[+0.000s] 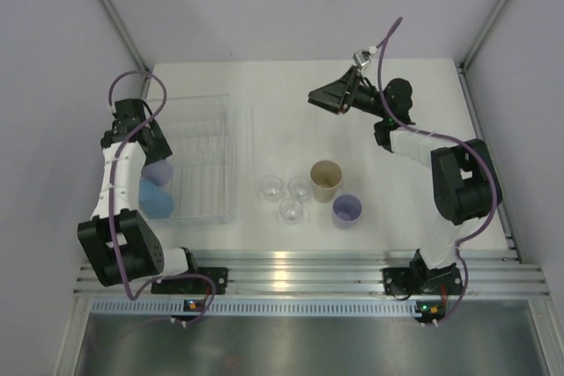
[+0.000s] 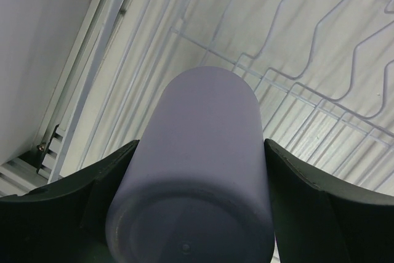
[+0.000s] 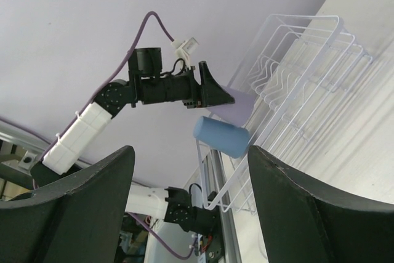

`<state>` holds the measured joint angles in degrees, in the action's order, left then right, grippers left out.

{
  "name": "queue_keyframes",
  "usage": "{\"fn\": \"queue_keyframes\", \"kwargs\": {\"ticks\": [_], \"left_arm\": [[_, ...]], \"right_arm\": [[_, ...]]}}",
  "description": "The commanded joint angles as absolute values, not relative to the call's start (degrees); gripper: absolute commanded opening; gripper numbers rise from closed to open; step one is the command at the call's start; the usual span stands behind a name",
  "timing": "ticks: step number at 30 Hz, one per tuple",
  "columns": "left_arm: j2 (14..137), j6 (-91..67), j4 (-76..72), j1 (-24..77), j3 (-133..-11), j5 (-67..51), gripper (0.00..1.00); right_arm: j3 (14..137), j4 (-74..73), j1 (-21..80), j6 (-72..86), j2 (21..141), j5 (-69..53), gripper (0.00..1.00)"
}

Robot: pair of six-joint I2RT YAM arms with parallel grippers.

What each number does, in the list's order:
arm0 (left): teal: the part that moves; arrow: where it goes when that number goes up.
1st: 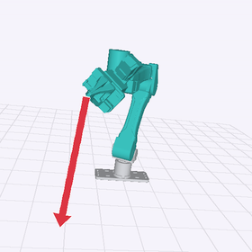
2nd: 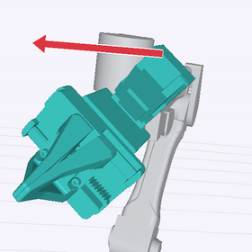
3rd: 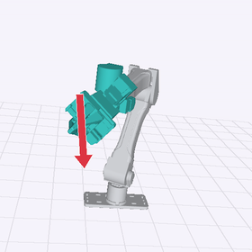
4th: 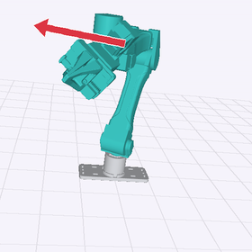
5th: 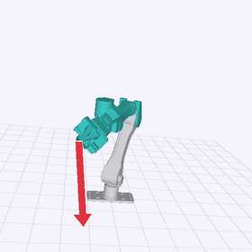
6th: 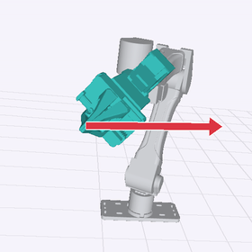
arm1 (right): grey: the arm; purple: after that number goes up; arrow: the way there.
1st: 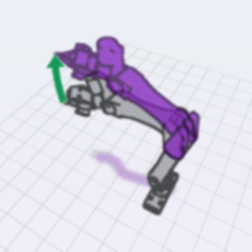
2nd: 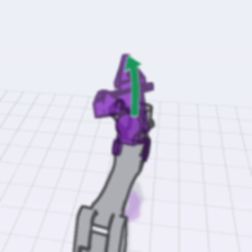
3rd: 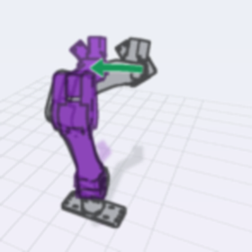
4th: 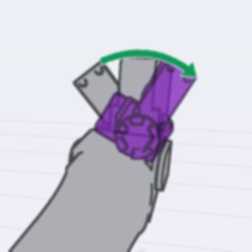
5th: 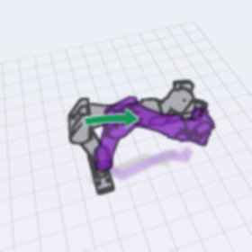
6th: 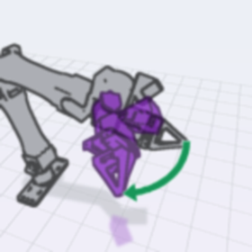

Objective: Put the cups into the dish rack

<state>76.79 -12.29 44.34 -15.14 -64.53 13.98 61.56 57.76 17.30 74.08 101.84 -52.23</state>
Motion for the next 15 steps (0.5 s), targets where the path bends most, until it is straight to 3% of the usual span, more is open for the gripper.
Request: {"fn": "queue_keyframes", "kwargs": {"ticks": [1, 15], "left_arm": [[77.8, -12.1, 38.8, -16.1, -62.8, 15.6, 0.00], [82.5, -12.5, 32.7, -16.7, -60.3, 14.5, 0.00]], "right_arm": [[63.5, 60.5, 16.5, 72.9, 100.2, -53.1, 0.75], [63.4, 55.7, 15.9, 69.4, 98.4, -52.5, 0.76]]}}
